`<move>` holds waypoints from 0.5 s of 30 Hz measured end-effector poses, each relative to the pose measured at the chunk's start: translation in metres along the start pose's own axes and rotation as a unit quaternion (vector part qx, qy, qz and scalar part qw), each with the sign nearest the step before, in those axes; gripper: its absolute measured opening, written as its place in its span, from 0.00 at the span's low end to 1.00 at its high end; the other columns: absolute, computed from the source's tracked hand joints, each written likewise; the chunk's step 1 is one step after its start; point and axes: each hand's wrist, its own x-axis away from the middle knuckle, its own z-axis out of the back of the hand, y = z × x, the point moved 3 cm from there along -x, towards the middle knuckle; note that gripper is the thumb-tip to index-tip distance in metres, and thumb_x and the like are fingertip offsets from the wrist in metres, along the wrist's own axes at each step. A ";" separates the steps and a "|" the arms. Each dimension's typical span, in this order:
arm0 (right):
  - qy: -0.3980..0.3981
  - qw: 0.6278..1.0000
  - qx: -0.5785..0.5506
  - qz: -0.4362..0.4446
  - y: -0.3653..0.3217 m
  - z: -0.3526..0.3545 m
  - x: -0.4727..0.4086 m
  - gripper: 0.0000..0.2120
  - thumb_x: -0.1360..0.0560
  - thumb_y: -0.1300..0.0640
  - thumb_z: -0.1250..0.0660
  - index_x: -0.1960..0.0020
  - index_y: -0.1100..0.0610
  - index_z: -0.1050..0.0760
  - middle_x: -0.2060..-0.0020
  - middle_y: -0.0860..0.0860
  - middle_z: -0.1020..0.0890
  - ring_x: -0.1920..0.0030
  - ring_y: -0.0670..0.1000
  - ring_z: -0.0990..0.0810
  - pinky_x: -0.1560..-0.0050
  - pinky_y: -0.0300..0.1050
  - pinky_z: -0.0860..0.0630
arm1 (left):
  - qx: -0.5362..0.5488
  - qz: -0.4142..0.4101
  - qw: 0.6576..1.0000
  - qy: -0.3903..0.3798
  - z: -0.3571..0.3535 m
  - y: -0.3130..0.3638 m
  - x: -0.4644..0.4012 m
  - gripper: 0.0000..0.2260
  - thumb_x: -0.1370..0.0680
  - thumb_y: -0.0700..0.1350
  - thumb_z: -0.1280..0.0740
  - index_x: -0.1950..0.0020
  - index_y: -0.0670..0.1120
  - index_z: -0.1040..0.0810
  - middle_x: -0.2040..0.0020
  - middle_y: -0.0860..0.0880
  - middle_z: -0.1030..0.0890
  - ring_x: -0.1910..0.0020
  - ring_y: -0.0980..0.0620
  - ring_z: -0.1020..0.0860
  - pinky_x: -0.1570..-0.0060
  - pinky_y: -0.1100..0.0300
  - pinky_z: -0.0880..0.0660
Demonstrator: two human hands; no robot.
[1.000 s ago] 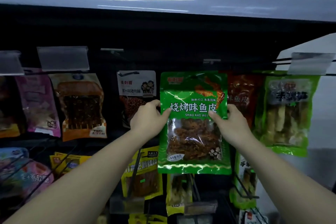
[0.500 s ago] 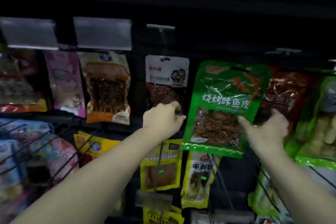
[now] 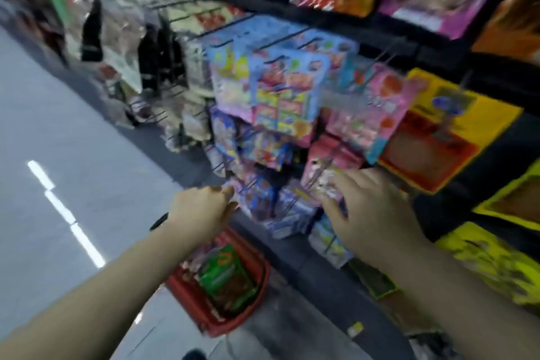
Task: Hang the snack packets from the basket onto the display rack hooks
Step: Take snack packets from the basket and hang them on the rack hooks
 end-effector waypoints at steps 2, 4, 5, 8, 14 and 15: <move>-0.067 0.997 -0.019 0.026 -0.042 -0.077 -0.019 0.11 0.28 0.51 0.38 0.61 0.58 0.23 0.67 0.53 0.21 0.65 0.57 0.21 0.65 0.48 0.23 | -0.035 0.021 0.996 -0.083 -0.054 -0.052 0.015 0.16 0.21 0.59 0.43 0.43 0.50 0.26 0.48 0.48 0.17 0.49 0.43 0.18 0.54 0.56 0.24; -0.147 0.988 -0.020 0.045 -0.072 -0.155 -0.027 0.10 0.31 0.52 0.35 0.63 0.59 0.24 0.69 0.55 0.21 0.66 0.59 0.20 0.67 0.51 0.23 | -0.051 0.044 0.985 -0.158 -0.113 -0.093 0.026 0.15 0.21 0.57 0.41 0.41 0.50 0.26 0.48 0.48 0.17 0.50 0.45 0.17 0.55 0.57 0.24; -0.209 0.977 -0.014 0.047 -0.083 -0.197 -0.028 0.10 0.30 0.53 0.33 0.61 0.60 0.24 0.66 0.56 0.20 0.64 0.60 0.20 0.65 0.53 0.23 | -0.046 0.052 0.980 -0.188 -0.147 -0.108 0.030 0.13 0.21 0.55 0.41 0.41 0.50 0.25 0.49 0.49 0.18 0.51 0.45 0.17 0.56 0.57 0.25; -0.378 0.923 0.016 0.063 -0.103 -0.324 -0.010 0.12 0.21 0.49 0.41 0.46 0.57 0.27 0.47 0.55 0.21 0.43 0.59 0.24 0.47 0.52 0.28 | -0.033 0.070 0.961 -0.265 -0.254 -0.136 0.040 0.09 0.21 0.47 0.40 0.43 0.50 0.25 0.54 0.51 0.19 0.55 0.46 0.18 0.60 0.57 0.28; -0.511 0.857 0.031 0.063 -0.111 -0.549 0.054 0.12 0.21 0.56 0.43 0.39 0.57 0.31 0.40 0.54 0.26 0.38 0.57 0.29 0.43 0.49 0.30 | -0.005 0.045 0.935 -0.351 -0.473 -0.140 0.036 0.10 0.22 0.43 0.41 0.44 0.48 0.23 0.48 0.49 0.17 0.48 0.45 0.18 0.54 0.54 0.25; -0.523 0.850 0.030 0.054 -0.110 -0.584 0.065 0.12 0.21 0.56 0.43 0.39 0.57 0.32 0.40 0.54 0.27 0.37 0.57 0.30 0.43 0.49 0.29 | 0.001 0.053 0.931 -0.361 -0.506 -0.139 0.033 0.10 0.22 0.44 0.41 0.45 0.47 0.22 0.48 0.49 0.17 0.48 0.45 0.18 0.55 0.54 0.24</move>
